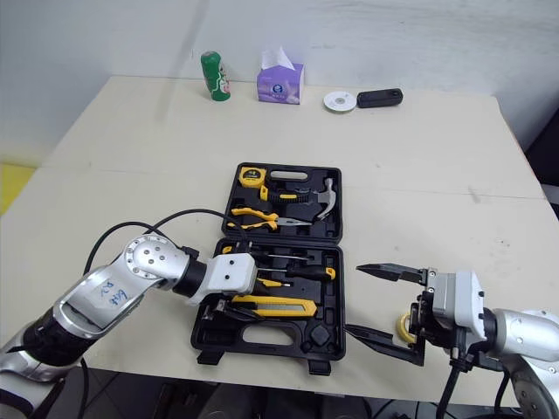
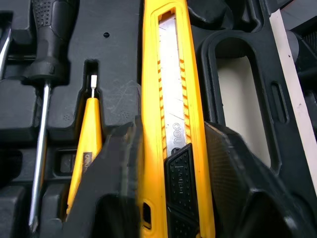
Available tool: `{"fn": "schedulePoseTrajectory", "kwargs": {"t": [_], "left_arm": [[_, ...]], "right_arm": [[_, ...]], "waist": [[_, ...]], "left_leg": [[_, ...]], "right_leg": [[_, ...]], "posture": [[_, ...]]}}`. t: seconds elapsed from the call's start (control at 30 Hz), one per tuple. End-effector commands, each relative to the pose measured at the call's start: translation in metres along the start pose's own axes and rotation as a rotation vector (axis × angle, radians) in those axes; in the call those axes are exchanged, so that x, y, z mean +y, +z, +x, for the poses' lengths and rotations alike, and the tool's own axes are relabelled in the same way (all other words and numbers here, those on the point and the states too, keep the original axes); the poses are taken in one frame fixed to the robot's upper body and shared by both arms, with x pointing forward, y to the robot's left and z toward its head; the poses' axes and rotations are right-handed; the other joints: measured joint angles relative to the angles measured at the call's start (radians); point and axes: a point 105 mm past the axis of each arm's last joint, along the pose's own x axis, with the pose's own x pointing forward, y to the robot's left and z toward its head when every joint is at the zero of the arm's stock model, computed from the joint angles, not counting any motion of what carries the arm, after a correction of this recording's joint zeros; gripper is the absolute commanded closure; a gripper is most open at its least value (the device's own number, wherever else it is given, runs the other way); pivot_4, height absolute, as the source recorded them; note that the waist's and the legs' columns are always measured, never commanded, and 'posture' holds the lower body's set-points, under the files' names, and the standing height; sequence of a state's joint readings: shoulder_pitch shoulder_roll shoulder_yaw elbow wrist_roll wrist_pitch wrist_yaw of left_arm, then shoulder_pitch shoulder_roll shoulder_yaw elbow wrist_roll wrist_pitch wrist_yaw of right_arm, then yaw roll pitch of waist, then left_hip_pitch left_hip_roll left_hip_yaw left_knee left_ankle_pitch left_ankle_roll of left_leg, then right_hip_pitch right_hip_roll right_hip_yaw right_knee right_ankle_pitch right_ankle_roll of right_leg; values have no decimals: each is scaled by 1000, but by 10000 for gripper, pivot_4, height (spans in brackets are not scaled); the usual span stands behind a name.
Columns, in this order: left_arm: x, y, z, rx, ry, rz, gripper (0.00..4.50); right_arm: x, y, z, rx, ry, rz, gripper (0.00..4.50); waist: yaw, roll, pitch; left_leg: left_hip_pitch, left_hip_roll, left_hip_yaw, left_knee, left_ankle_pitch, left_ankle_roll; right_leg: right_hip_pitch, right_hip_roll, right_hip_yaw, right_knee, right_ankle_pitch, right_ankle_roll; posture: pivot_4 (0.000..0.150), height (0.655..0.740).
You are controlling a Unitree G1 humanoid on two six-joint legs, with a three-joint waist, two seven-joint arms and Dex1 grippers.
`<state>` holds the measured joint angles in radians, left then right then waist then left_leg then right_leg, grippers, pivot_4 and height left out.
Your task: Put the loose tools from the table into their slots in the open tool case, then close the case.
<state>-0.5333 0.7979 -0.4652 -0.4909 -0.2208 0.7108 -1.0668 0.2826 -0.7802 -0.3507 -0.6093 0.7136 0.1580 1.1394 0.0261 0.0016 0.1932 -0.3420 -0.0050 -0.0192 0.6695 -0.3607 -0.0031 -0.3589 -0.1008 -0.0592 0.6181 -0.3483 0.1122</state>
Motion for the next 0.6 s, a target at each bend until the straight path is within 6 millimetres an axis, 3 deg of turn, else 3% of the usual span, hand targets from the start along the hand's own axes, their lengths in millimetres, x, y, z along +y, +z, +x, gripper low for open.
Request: {"fn": "schedulePoseTrajectory", "kwargs": {"t": [0.03, 0.27, 0.4, 0.57, 0.6], "left_arm": [[-2, 8, 2, -62, -23, 48, 8680], [-6, 20, -10, -165, -81, 123, 8680], [-1, 35, -17, -352, -36, 189, 8680], [0, 36, -18, -474, -20, 171, 30577], [-2, 36, -15, -469, -33, 173, 32324]], "right_arm": [[3, 6, 4, -19, 19, -25, 0], [1, 5, 8, -25, 15, -32, 0], [0, 3, 10, -30, 14, -33, 0], [-1, 0, 11, -31, 9, -33, 0], [-2, -1, 11, -32, 7, -33, 0]], "waist": [[0, 0, 0], [-1, 0, 0], [-1, 0, 0], [-1, 0, 0], [-1, 0, 0]], "left_leg": [[0, 0, 0, 0, 0, 0], [0, 0, 0, 3, 0, 0], [0, 0, 0, 4, 0, 0], [-3, 0, -1, 9, 0, 1], [-3, 0, -1, 9, -1, 1]], "right_leg": [[0, 0, 0, 0, 0, 0], [0, 0, 0, 1, 0, 0], [0, 0, 0, 2, 0, 0], [0, -2, -2, 2, 0, 0], [0, -2, -2, 2, 0, 0]], "posture": [[1500, 7400], [1500, 7400], [1500, 7400], [1500, 7400], [1500, 7400]]}}
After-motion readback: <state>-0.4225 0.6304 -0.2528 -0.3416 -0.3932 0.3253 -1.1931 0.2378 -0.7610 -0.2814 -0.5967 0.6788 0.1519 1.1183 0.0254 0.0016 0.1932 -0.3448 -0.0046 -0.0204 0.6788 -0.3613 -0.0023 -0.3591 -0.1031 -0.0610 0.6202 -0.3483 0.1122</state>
